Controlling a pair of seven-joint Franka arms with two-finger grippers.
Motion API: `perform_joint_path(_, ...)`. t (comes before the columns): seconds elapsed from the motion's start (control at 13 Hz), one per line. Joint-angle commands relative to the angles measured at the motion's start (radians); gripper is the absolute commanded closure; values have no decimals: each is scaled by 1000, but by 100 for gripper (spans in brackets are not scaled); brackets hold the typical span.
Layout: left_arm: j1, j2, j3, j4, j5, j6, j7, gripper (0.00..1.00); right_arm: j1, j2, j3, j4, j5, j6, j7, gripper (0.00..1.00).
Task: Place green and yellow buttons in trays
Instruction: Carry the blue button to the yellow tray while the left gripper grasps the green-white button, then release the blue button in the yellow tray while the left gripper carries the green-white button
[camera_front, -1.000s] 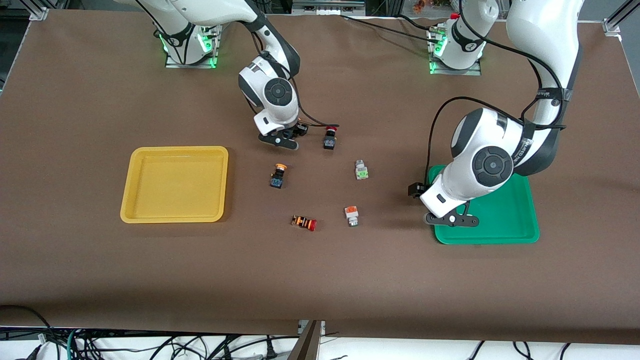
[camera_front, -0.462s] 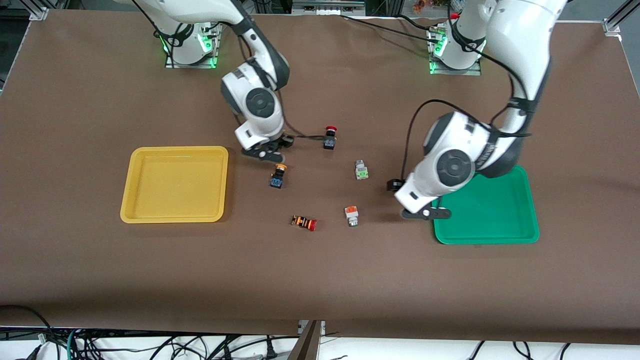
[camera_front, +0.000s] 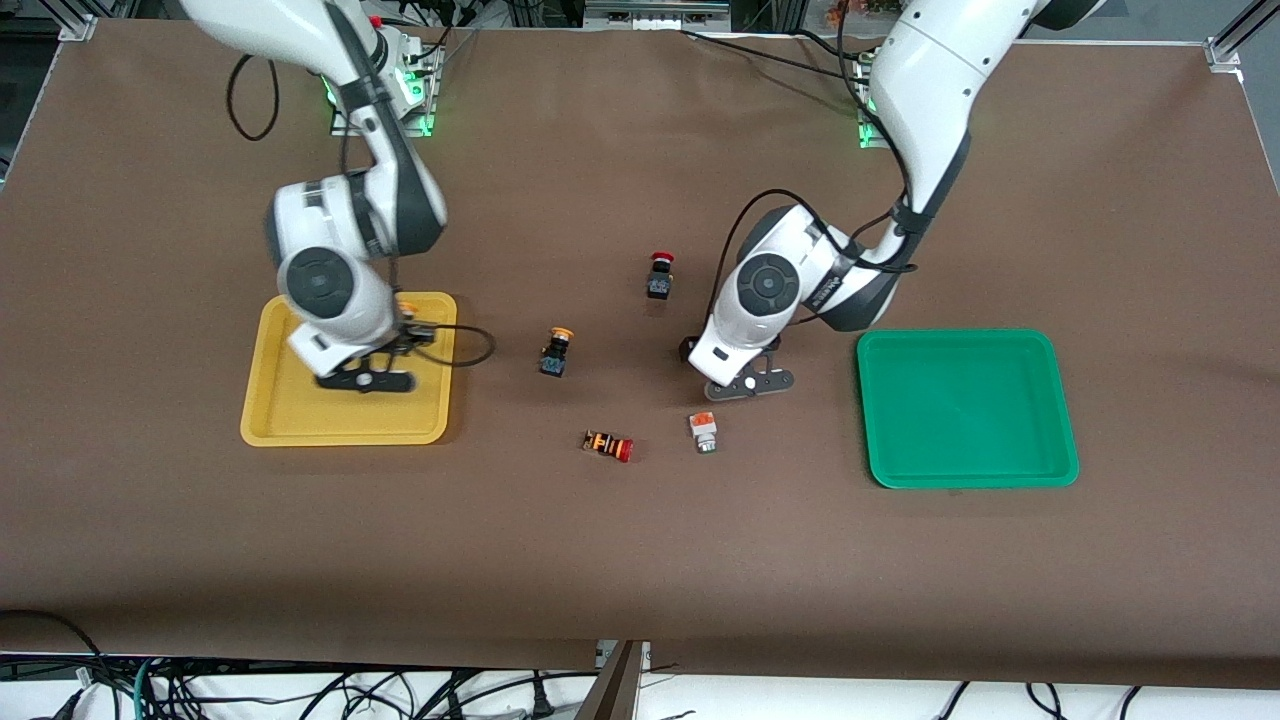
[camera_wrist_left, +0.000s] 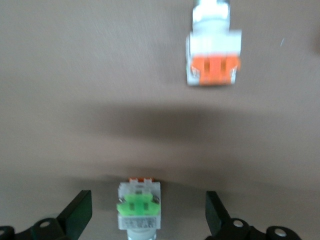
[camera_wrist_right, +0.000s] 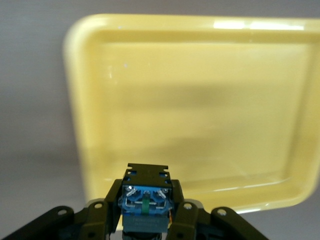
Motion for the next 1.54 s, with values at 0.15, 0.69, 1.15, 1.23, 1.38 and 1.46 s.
perform_joint_path(0.15,-28,6,11,-45,-8,18,12,52,-177,72,5,0,14,9,-202,92)
perform_joint_path(0.69,7,-69,26,-29,-5,-179,144,100,-239,153,7,5,14,120,-250,81)
perform_joint_path(1.15,246,-153,25,-13,134,-367,631,100,-233,164,10,49,14,125,-310,0)
perform_joint_path(1.23,280,-150,23,-12,177,-360,707,100,-221,157,19,78,12,59,-310,0)
perform_joint_path(1.38,334,-140,22,-13,257,-354,859,100,-190,153,54,171,14,-77,-295,0)
perform_joint_path(1.46,354,-124,23,-18,270,-347,900,100,-167,155,71,199,15,-105,-275,0)
